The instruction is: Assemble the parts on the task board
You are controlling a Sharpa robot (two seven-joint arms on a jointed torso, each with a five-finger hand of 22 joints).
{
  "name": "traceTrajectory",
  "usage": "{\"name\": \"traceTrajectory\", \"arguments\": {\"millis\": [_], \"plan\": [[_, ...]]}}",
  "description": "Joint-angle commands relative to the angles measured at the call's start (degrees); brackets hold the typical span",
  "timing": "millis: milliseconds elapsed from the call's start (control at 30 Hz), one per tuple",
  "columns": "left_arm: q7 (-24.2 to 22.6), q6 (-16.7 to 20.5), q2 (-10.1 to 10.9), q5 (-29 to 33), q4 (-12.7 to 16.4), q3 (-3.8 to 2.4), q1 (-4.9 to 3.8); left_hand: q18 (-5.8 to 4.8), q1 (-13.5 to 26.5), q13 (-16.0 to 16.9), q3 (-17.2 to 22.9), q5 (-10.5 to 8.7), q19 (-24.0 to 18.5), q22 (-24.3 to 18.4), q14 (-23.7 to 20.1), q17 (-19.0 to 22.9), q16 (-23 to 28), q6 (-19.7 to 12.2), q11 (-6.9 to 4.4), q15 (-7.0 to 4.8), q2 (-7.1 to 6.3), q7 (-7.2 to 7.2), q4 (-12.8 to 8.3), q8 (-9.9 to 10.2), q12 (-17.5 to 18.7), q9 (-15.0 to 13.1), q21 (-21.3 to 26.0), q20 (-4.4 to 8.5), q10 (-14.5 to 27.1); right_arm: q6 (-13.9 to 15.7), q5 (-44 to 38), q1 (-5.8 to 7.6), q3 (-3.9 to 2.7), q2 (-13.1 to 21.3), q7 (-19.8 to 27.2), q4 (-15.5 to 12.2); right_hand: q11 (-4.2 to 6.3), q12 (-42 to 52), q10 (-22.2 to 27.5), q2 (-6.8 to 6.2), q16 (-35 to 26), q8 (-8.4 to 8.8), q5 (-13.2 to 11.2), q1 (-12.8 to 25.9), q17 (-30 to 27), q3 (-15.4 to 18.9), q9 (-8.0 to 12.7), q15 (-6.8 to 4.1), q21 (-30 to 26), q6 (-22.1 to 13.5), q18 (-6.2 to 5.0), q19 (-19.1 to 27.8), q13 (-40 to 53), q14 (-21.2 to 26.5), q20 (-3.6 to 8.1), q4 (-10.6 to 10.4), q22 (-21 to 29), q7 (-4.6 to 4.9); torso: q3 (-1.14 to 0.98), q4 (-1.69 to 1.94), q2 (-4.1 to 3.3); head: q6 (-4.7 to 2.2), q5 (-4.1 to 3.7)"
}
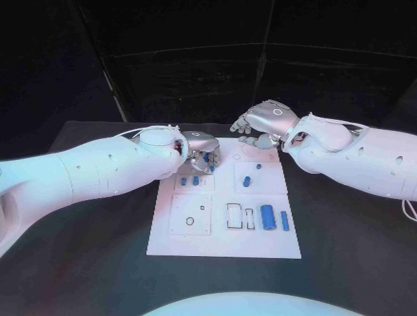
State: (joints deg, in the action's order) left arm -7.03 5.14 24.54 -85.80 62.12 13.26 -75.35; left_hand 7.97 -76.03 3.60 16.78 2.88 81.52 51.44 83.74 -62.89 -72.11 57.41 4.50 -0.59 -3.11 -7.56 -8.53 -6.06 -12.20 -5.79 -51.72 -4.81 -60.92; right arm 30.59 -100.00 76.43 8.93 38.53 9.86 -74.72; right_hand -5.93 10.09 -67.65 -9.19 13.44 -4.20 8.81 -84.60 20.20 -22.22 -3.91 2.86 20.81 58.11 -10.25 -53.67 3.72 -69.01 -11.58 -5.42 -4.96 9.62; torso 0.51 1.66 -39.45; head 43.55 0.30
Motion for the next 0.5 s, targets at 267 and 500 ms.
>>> {"name": "traceTrajectory", "arguments": {"millis": [267, 500], "plan": [[0.9, -2.2, -0.1, -0.5, -0.2, 0.25, 0.4, -0.4, -1.4, 0.4, 3.0, -0.15, 0.3, 1.2, 0.6, -0.5, -1.0, 2.5, -0.39, -0.31, 2.73, -0.08, -0.4, -0.7, -0.3, -0.2, -1.4, 0.22, -2.6, 0.5, 0.9, 0.13, -0.04, 0.0, 0.2, 0.1, -0.17, -0.3, 0.4, -0.41, -0.4, 0.28, -0.3, 0.2, -0.1, -0.5, 0.1, 0.12, 0.1, 0.0, -0.09, 0.3, -0.1, -0.1, -0.08, 0.0, 0.0, 0.34, 0.0, 0.03, 0.0, 0.06, 0.0], [0.3, -2.0, -0.1, -0.5, -0.4, 0.24, 0.43, -0.44, -1.2, 0.4, 4.5, -0.17, 0.3, 1.8, 0.6, -0.5, -1.2, 4.9, -0.87, -0.7, 4.19, 0.29, -0.1, -1.5, -0.2, -0.4, -1.8, 0.53, -4.7, 0.1, 0.9, 0.13, -0.04, -0.1, 0.0, 0.2, -0.2, -0.3, 0.5, -0.45, -0.4, 0.28, -0.3, 0.3, -0.1, -0.6, 0.1, 0.15, 0.1, 0.0, -0.09, 0.4, -0.1, -0.1, -0.1, -0.1, 0.0, 0.38, -0.01, 0.07, 0.0, -0.05, -0.26]]}}
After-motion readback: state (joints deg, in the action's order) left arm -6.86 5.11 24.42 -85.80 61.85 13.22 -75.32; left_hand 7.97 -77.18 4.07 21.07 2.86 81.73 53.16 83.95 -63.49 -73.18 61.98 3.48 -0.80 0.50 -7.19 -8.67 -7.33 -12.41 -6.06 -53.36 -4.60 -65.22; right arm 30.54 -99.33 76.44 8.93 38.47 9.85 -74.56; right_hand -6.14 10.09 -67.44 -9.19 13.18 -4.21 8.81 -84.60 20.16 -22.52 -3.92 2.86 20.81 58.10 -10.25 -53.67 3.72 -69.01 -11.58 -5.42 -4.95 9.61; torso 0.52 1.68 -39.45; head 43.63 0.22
